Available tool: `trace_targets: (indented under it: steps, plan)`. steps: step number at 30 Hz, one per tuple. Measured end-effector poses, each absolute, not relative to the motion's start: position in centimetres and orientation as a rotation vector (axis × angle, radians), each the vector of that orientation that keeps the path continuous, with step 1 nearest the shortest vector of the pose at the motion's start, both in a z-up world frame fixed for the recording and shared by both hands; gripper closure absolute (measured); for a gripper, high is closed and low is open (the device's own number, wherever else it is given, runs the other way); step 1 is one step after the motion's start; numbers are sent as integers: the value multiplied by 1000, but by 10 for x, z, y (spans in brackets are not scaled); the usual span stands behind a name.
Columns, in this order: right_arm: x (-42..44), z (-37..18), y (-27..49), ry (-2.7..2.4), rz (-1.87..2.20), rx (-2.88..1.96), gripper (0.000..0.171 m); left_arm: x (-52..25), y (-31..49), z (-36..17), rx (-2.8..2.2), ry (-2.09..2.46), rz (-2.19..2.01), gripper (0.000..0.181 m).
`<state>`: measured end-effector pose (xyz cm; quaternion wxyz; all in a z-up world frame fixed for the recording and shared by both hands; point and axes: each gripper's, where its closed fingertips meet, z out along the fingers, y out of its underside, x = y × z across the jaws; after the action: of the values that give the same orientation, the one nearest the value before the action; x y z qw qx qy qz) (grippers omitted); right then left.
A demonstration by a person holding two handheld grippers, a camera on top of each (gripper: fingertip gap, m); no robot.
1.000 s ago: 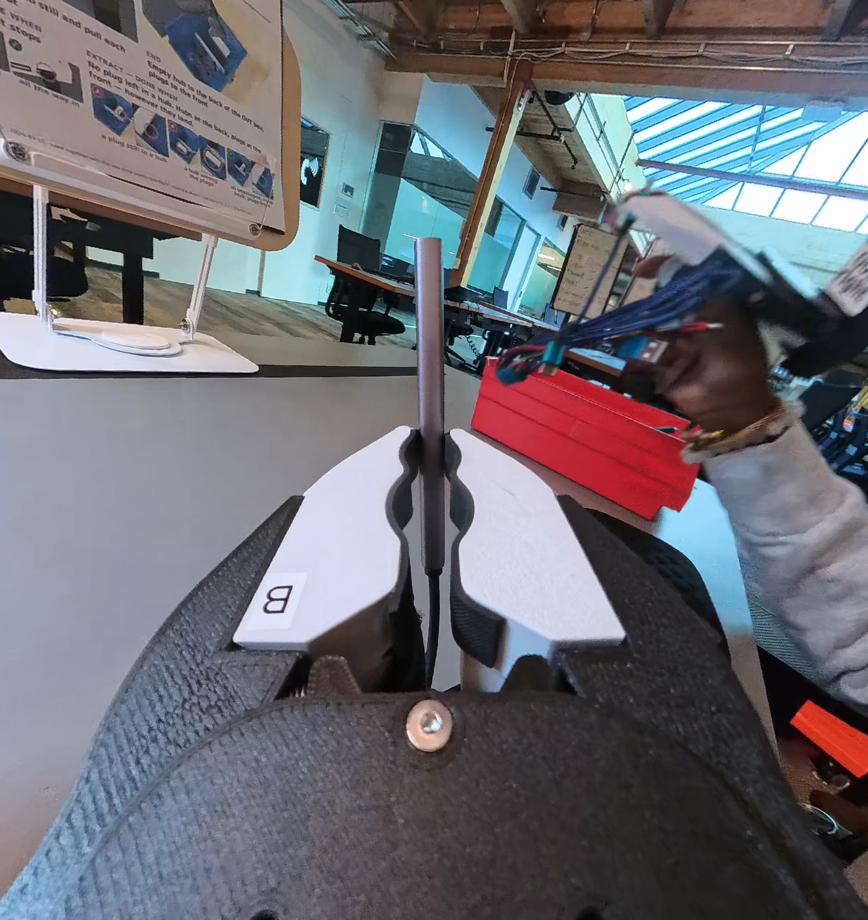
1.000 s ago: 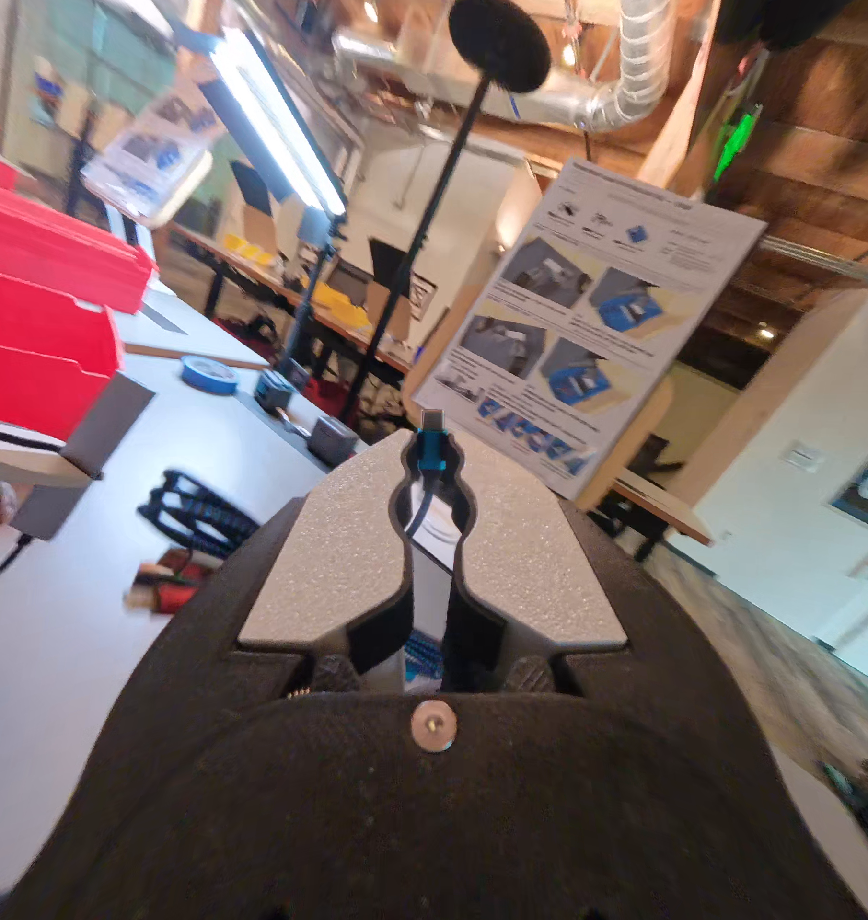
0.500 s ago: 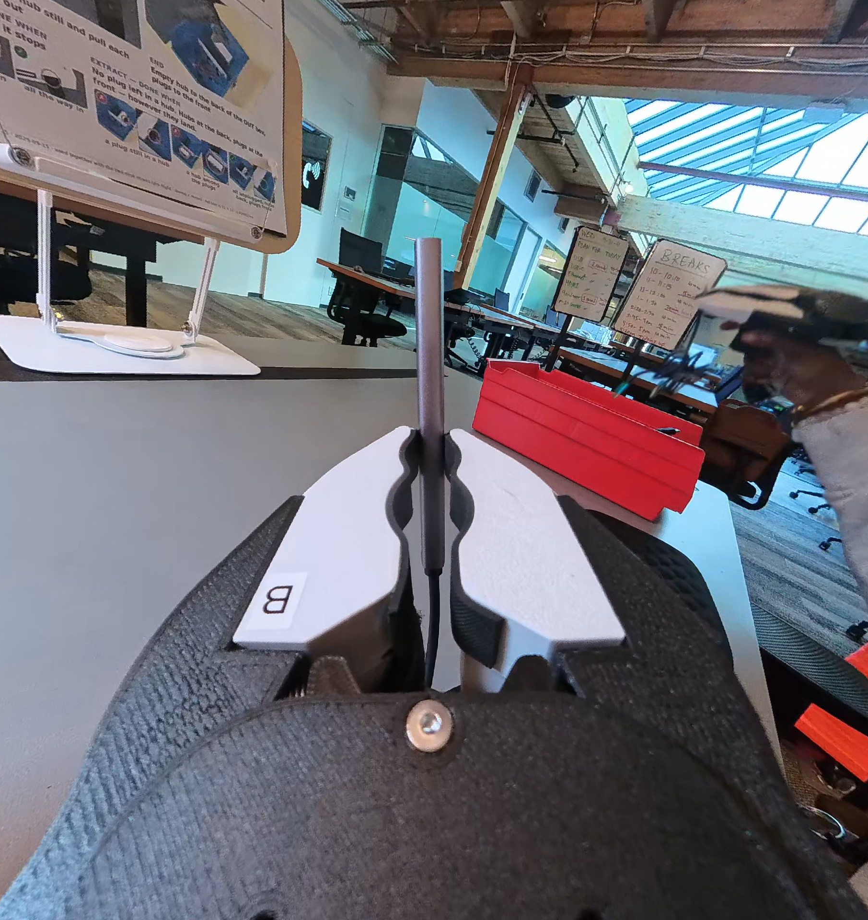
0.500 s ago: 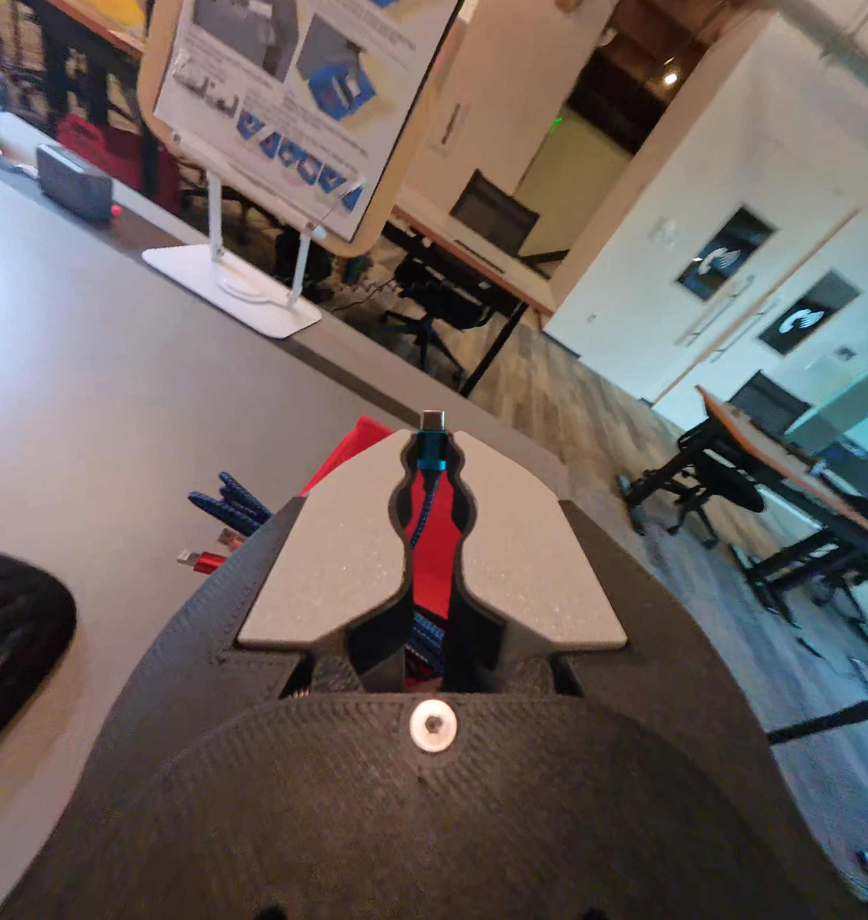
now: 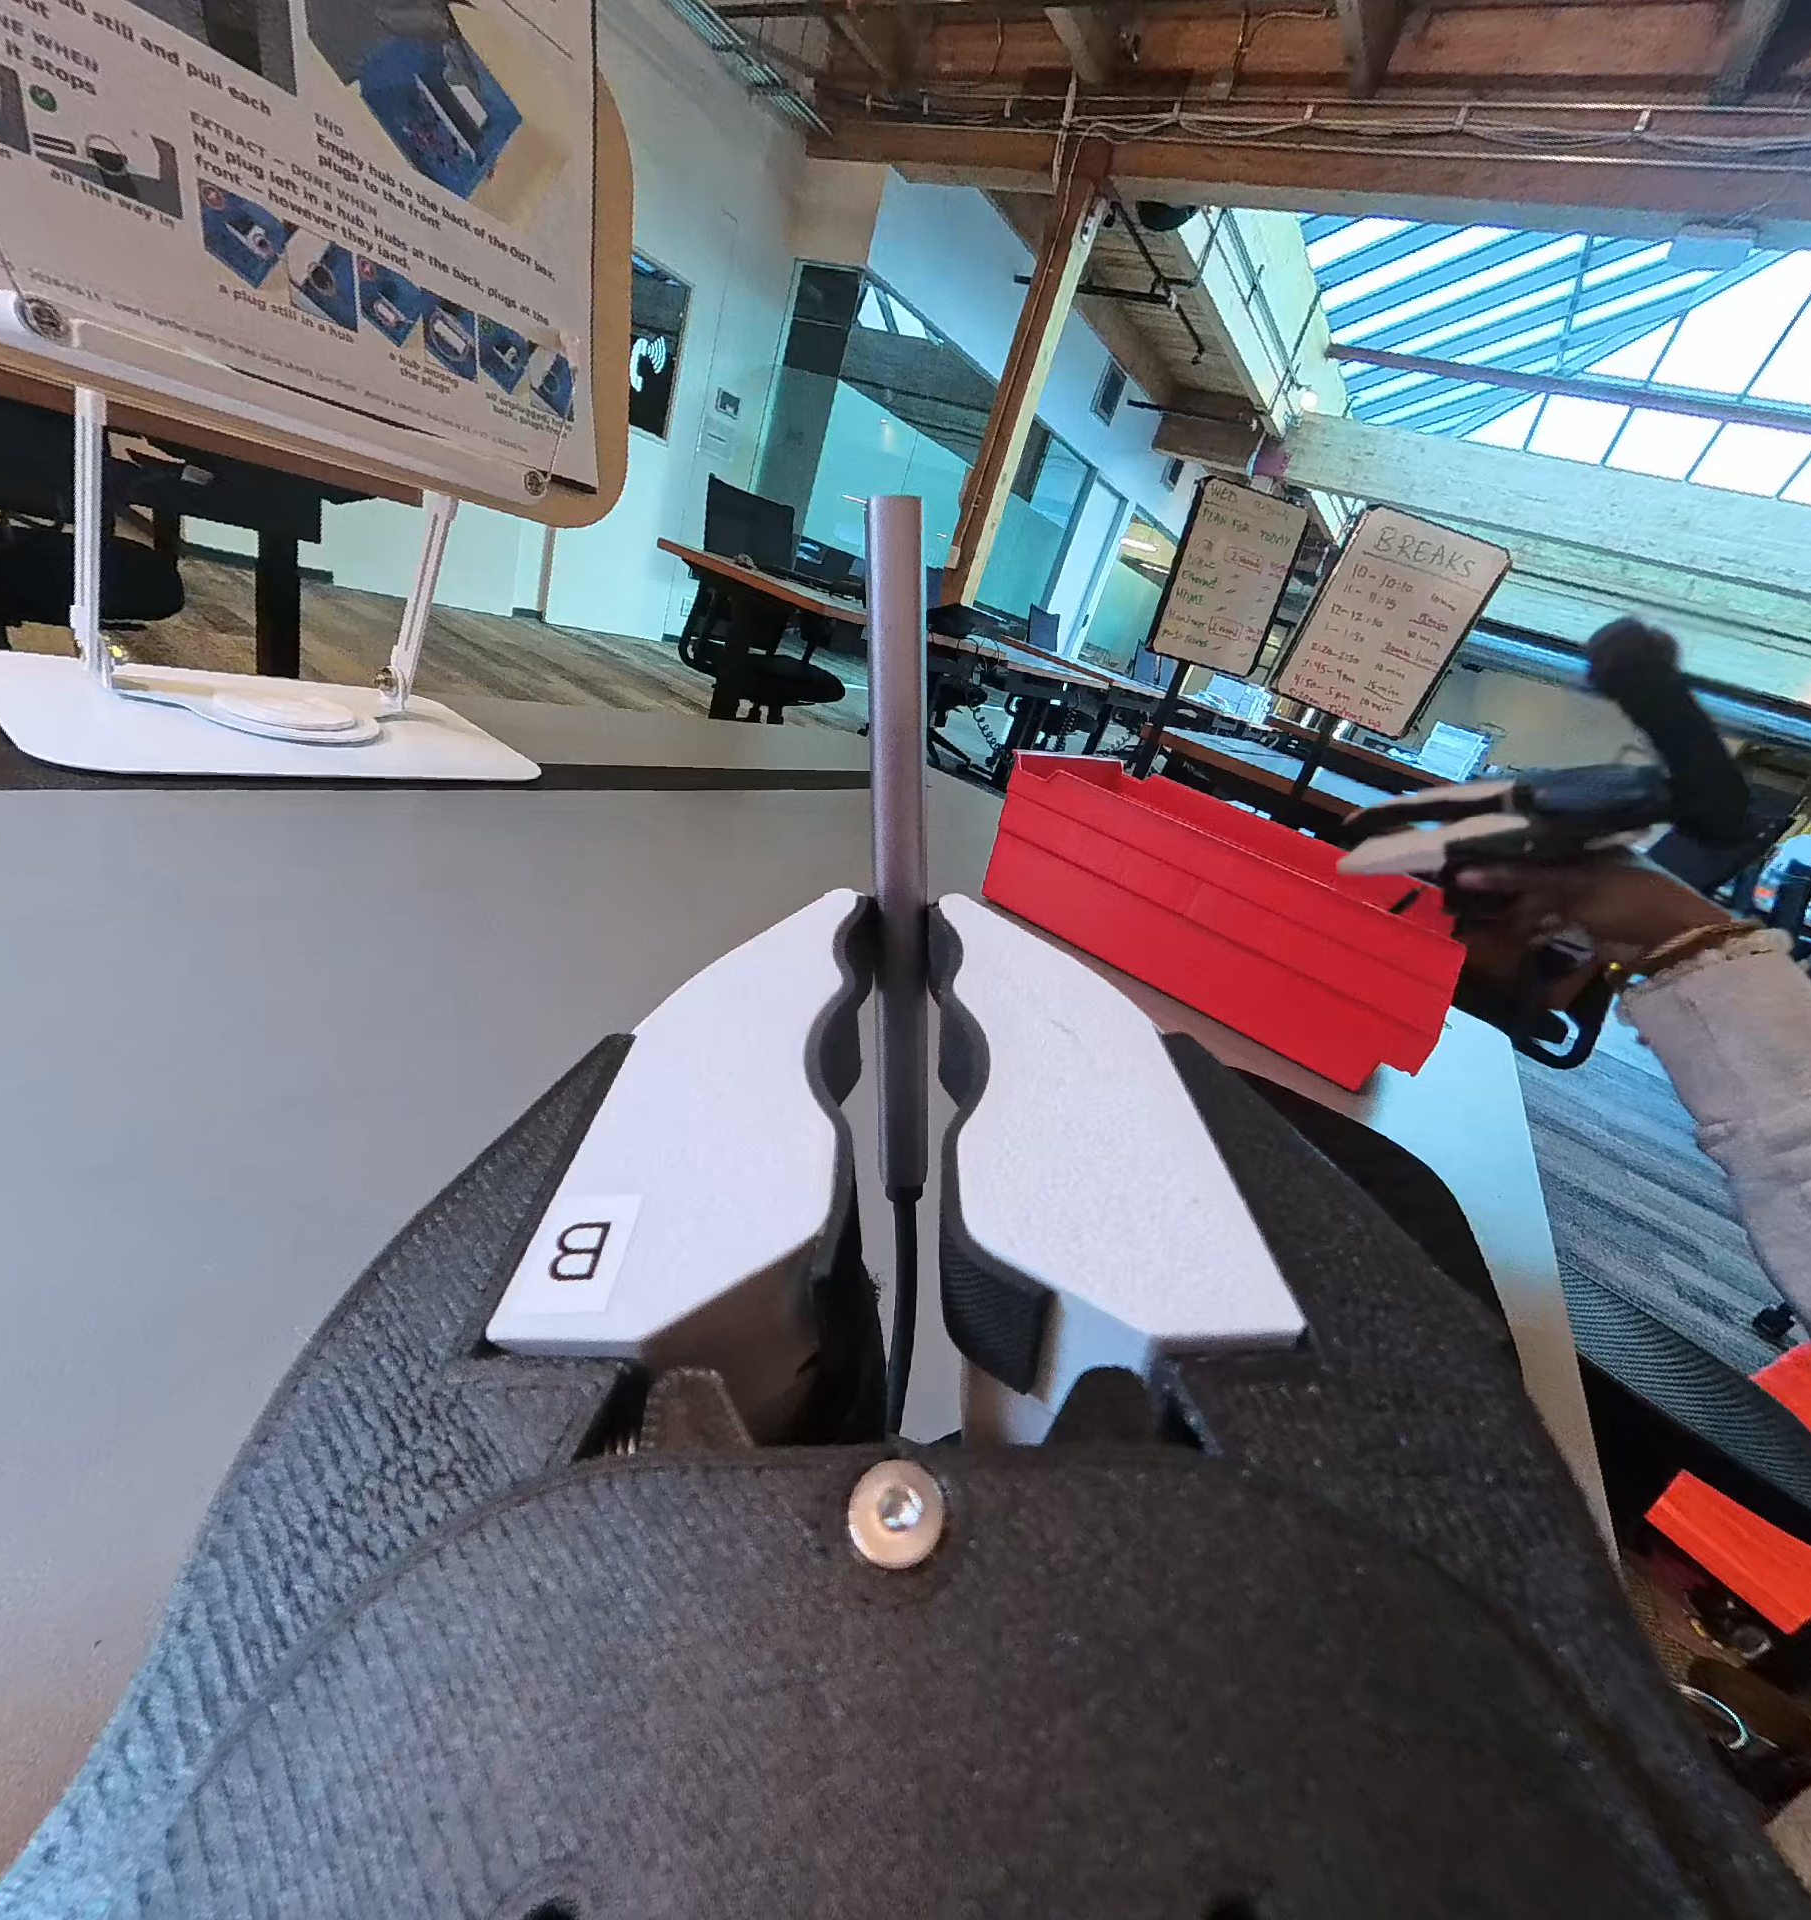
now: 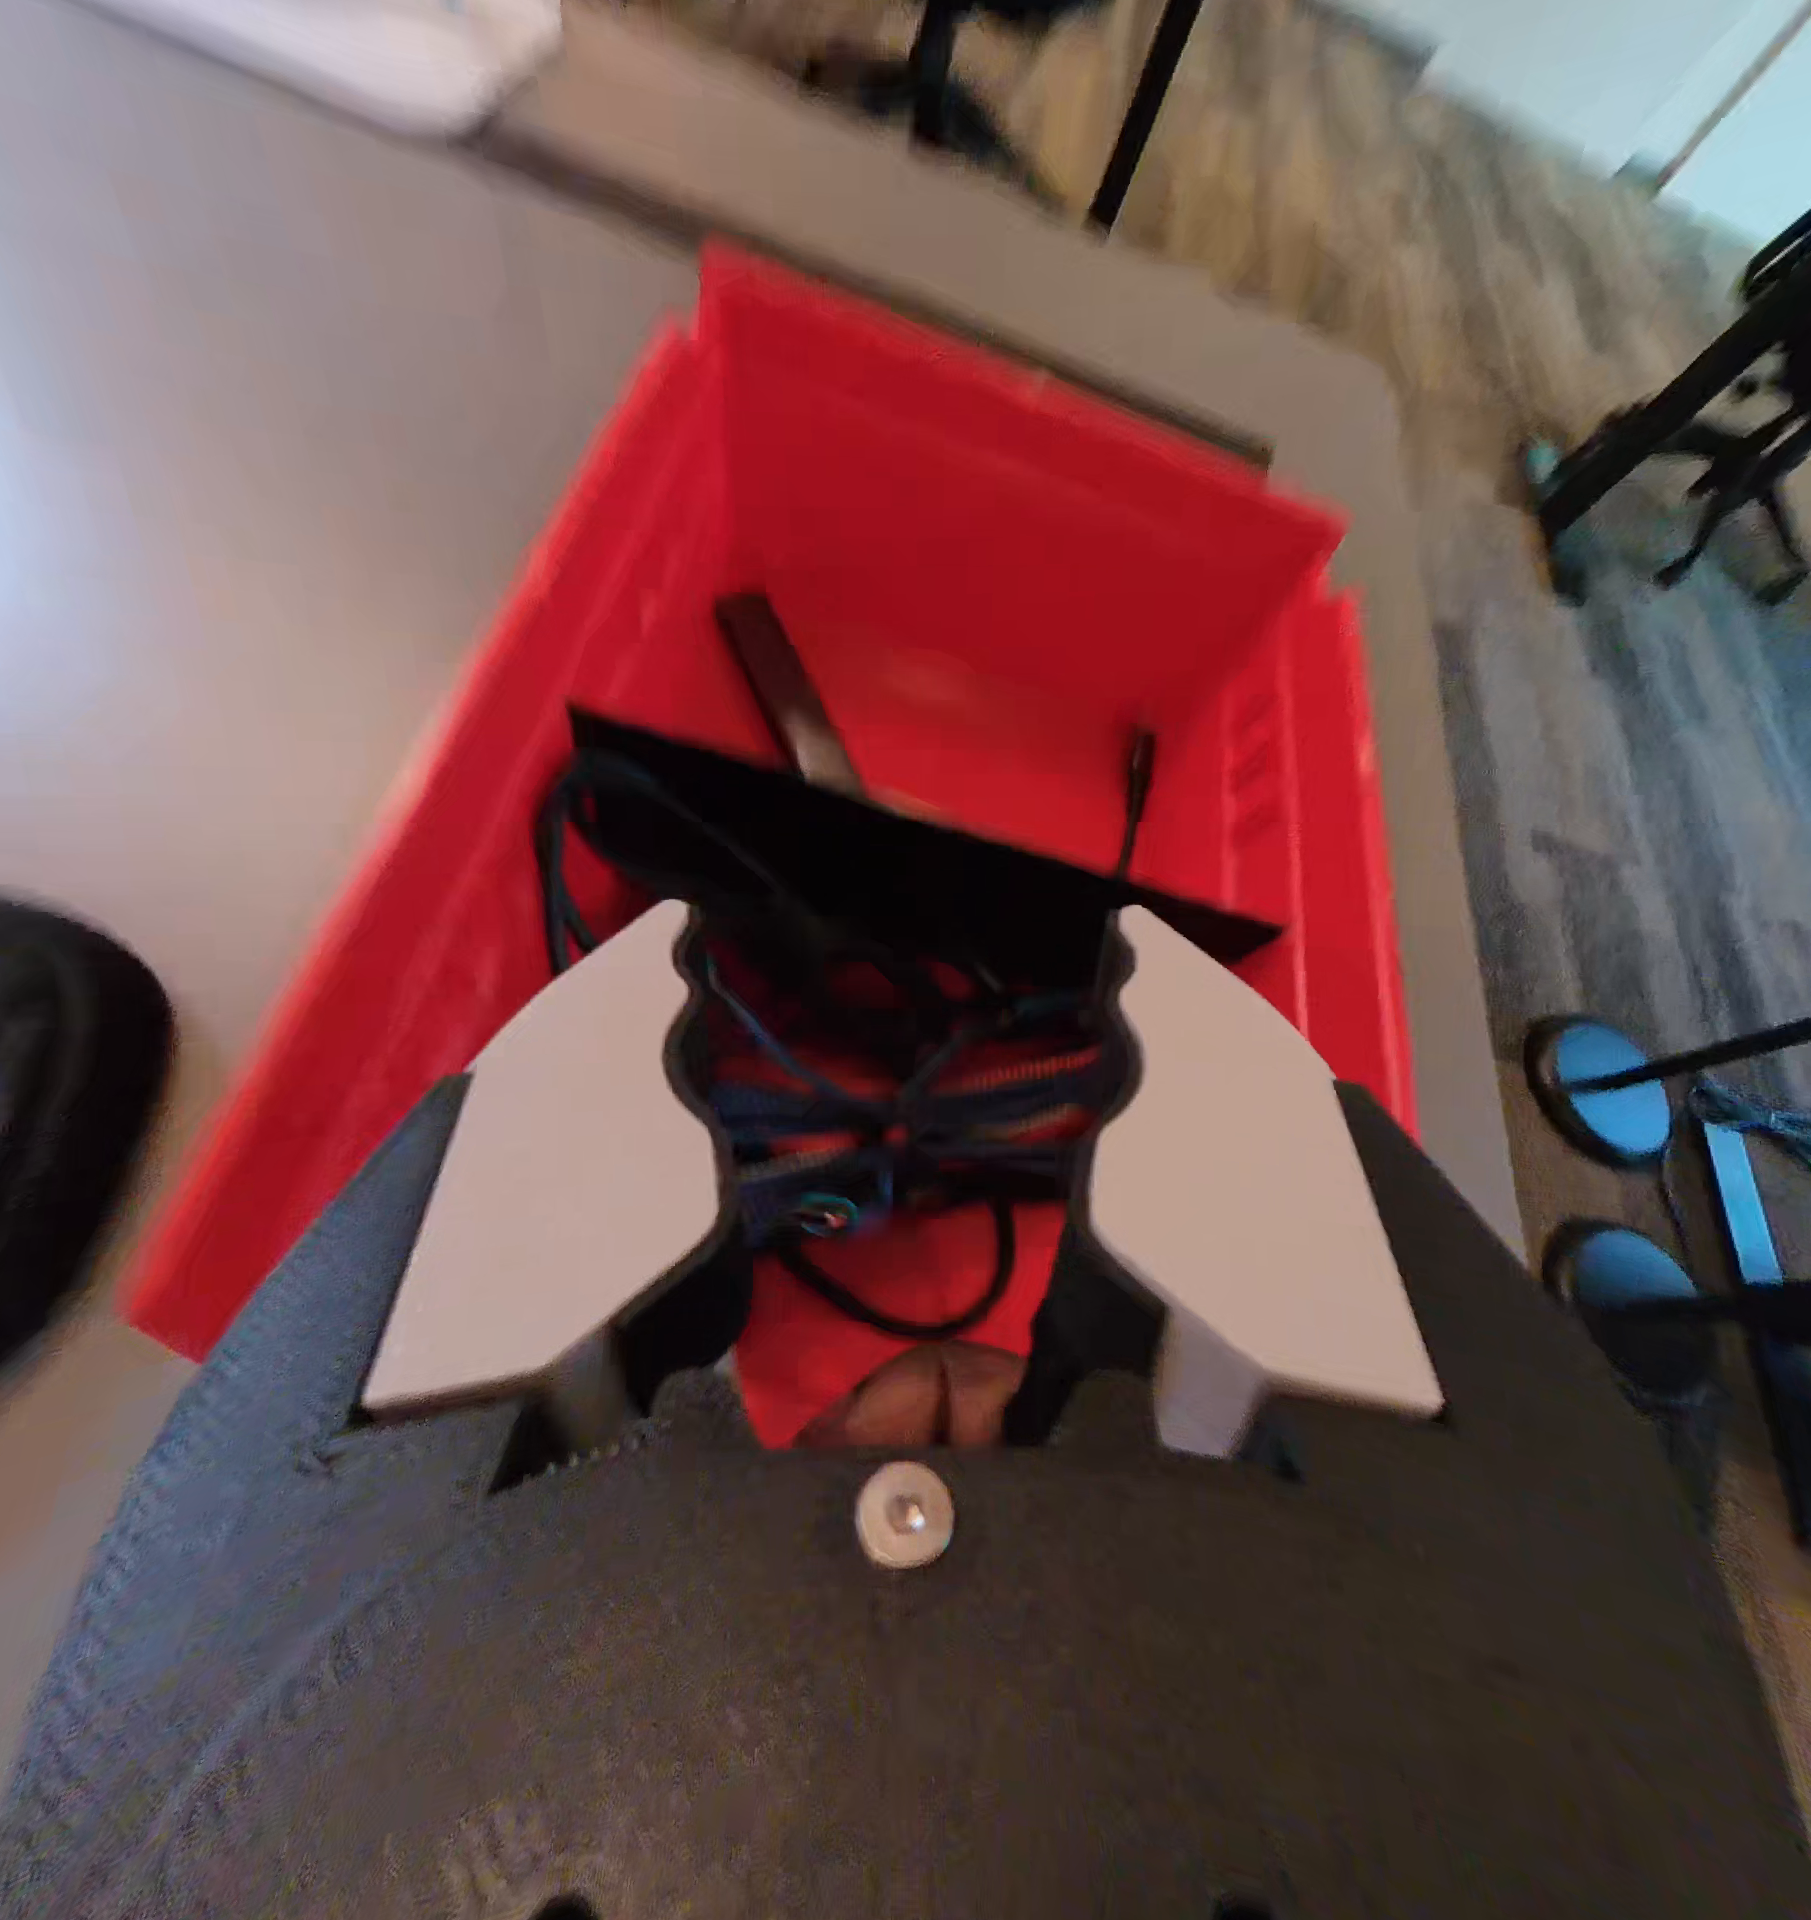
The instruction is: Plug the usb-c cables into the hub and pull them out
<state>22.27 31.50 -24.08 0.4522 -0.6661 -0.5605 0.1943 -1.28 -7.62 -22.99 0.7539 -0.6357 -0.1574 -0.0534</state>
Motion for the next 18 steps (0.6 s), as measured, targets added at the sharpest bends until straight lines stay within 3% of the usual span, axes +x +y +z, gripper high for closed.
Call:
trace_targets:
  steps: [3,7,12,18]
  plan:
    - [197,-177,278,-1185,682,-1443,98,-13,-76,-230,-1387,-342,-115,171]
    - [145,-124,149,-1234,1214,-1074,121,-7,-75,-228,-1391,-297,-115,171]
    - [99,-165,-19,-1739,1787,-746,119,28,-70,-224,-1419,-41,-111,171]
    - [58,-204,-94,-1852,1884,-605,123,67,-77,-212,-1324,201,-177,171]
